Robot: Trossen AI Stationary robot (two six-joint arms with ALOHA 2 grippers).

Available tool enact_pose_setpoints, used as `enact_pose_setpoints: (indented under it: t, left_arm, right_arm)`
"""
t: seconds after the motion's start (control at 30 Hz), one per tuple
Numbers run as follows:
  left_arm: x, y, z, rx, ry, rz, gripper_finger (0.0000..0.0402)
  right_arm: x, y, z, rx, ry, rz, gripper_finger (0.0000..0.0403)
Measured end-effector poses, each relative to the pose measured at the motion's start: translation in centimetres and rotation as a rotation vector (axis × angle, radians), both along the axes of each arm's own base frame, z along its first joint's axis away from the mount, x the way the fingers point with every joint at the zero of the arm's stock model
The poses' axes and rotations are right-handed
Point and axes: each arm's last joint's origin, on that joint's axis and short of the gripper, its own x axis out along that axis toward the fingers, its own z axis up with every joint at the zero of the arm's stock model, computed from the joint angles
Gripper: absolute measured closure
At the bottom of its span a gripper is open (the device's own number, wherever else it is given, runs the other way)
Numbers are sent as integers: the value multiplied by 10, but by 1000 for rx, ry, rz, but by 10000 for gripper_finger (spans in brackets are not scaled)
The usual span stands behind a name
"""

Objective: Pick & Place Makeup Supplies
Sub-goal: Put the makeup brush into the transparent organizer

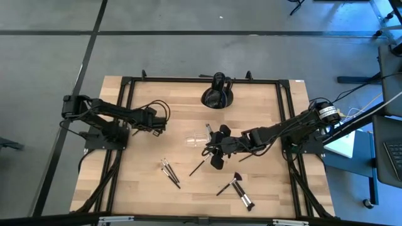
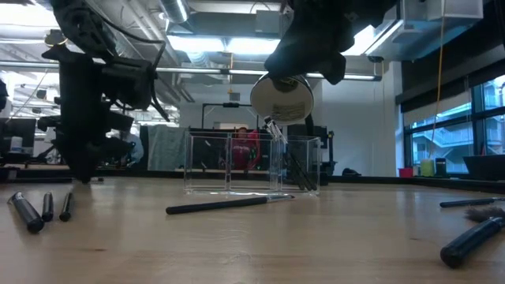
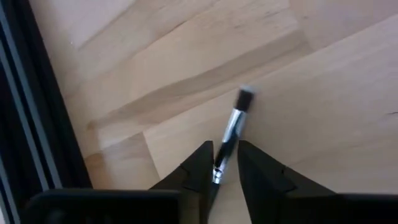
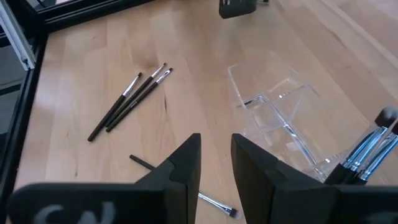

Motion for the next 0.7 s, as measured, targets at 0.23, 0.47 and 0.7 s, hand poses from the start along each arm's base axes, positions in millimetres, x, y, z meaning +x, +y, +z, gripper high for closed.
enact_pose_setpoints:
  t: [0.23, 0.47, 0.7]
  left_arm:
    - [3, 1, -1, -11, -12, -44, 374]
    - [5, 1, 1, -13, -4, -87, 377]
    - [14, -3, 29, 96, -136, -106, 377]
  right_arm:
    - [0, 0, 0, 2, 1, 2, 314]
    - [0, 0, 0, 2, 1, 2, 314]
    - [-4, -4, -6, -34, 20, -98, 314]
